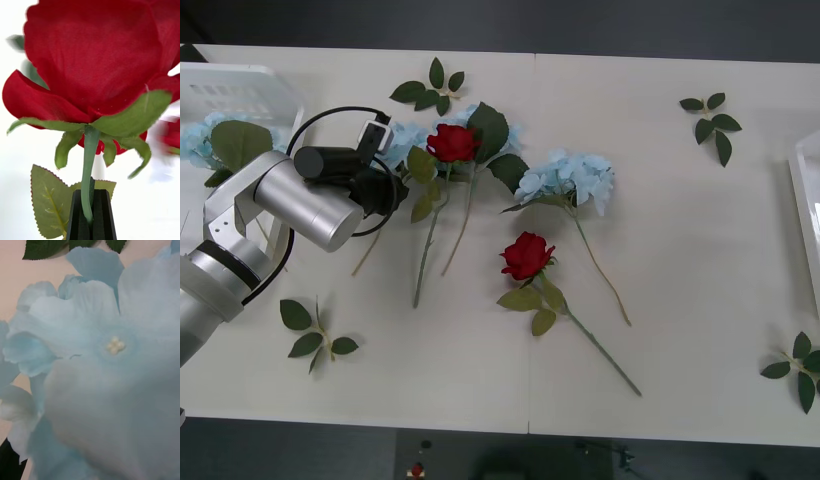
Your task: Put the red flowers into the right box and the blue flowers into the left box
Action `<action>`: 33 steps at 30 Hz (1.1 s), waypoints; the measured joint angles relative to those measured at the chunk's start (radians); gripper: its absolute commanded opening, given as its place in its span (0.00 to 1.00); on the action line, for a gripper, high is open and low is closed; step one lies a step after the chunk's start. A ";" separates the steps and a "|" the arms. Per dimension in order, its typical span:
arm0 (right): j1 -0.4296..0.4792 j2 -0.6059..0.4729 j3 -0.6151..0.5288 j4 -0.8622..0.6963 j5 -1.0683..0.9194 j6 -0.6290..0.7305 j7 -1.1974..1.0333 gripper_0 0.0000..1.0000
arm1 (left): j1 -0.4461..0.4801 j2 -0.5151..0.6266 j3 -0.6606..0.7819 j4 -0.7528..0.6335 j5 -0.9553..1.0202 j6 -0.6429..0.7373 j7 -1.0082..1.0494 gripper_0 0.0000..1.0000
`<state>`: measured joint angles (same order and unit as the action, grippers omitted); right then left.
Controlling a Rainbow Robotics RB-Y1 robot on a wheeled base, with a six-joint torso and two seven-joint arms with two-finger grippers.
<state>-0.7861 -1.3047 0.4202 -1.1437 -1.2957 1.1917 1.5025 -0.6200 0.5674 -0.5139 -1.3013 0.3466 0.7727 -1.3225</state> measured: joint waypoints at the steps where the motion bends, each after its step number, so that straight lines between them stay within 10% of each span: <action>1: 0.000 -0.020 0.000 0.060 -0.015 -0.001 0.051 0.00 | 0.000 0.000 0.000 0.000 -0.006 0.000 0.000 0.89; 7: 0.008 -0.061 0.000 0.334 -0.040 -0.042 0.383 0.06 | 0.000 0.000 -0.006 0.003 -0.020 0.000 0.000 0.90; 8: 0.017 -0.062 0.000 0.343 -0.040 -0.048 0.389 0.39 | 0.000 0.000 -0.012 0.004 -0.020 0.000 0.000 0.90; 9: 0.029 -0.062 0.000 0.344 -0.040 -0.059 0.388 1.00 | 0.000 0.000 -0.021 0.007 -0.020 0.000 0.000 0.90; 16: 0.119 -0.062 0.000 0.300 -0.094 -0.138 0.388 1.00 | 0.000 -0.004 -0.064 0.033 -0.020 0.000 0.000 0.83; 21: 0.124 -0.062 0.001 0.288 -0.194 -0.138 0.388 1.00 | 0.000 -0.039 -0.048 0.049 -0.026 0.000 0.000 0.01; 33: 0.334 -0.086 -0.020 -0.226 -0.521 -0.297 -0.024 1.00 | 0.000 -0.068 -0.043 0.059 -0.042 -0.010 0.000 0.00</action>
<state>-0.4523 -1.3902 0.4002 -1.3694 -1.8166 0.8943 1.4789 -0.6204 0.4992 -0.5566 -1.2421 0.3048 0.7625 -1.3227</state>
